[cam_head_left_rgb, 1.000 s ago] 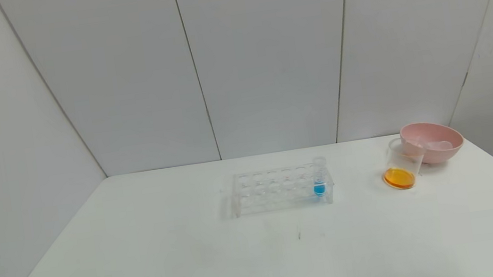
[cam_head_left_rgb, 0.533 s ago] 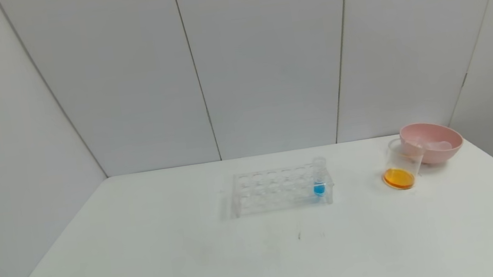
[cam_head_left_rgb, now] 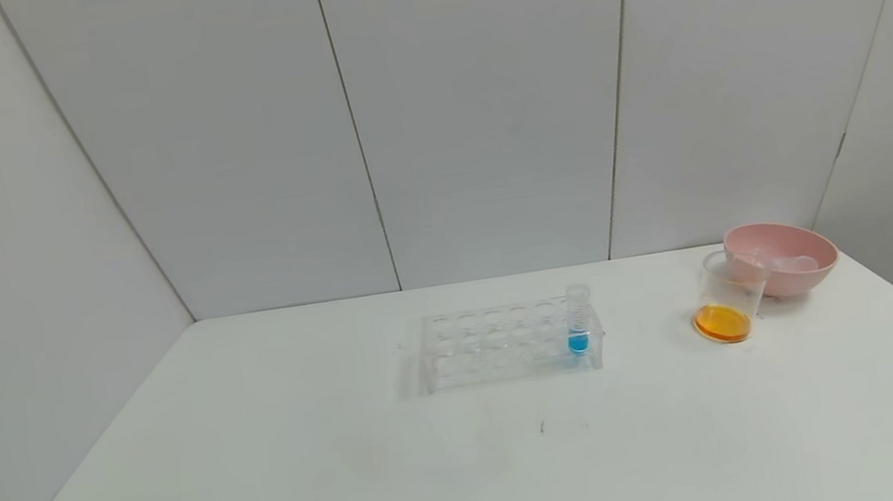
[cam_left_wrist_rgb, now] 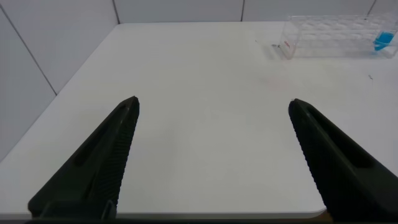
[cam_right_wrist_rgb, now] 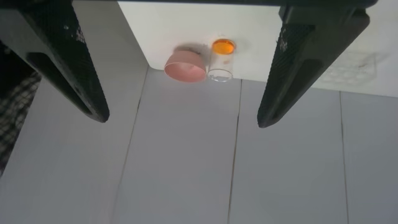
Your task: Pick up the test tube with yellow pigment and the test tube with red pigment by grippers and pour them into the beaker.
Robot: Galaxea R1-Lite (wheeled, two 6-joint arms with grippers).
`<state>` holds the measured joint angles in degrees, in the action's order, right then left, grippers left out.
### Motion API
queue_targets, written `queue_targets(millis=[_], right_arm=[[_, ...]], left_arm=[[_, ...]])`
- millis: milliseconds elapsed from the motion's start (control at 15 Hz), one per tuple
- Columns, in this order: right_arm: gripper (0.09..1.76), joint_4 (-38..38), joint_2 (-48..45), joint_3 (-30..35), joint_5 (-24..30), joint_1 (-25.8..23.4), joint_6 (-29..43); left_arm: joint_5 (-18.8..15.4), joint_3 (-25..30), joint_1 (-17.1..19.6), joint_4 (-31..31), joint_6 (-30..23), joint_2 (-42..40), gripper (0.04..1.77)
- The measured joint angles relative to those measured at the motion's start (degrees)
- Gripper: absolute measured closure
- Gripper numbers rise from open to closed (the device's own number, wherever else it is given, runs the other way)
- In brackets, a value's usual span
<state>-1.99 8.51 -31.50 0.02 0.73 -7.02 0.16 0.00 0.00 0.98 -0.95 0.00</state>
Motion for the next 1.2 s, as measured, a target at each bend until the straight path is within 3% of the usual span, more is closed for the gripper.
queue_targets(millis=[267,600,733,1000,1200], right_arm=[[0.15,-7.0,-6.9,9.0,-0.3,-0.2,1.4],[0.15,-14.9,-8.3,26.0,-0.3,-0.2,2.4],[0.15,-11.4,-8.4,30.0,0.2,-0.2,4.0],[0.15,2.9,-8.4,31.3,-0.1,-0.3,5.7],[0.15,2.5,-8.4,31.4,-0.1,-0.2,6.3]], left_arm=[[0.0,0.0,0.0,0.0,0.0,0.0,0.09],[0.0,0.0,0.0,0.0,0.0,0.0,0.09],[0.0,0.0,0.0,0.0,0.0,0.0,0.09],[0.0,0.0,0.0,0.0,0.0,0.0,0.09],[0.0,0.0,0.0,0.0,0.0,0.0,0.09]])
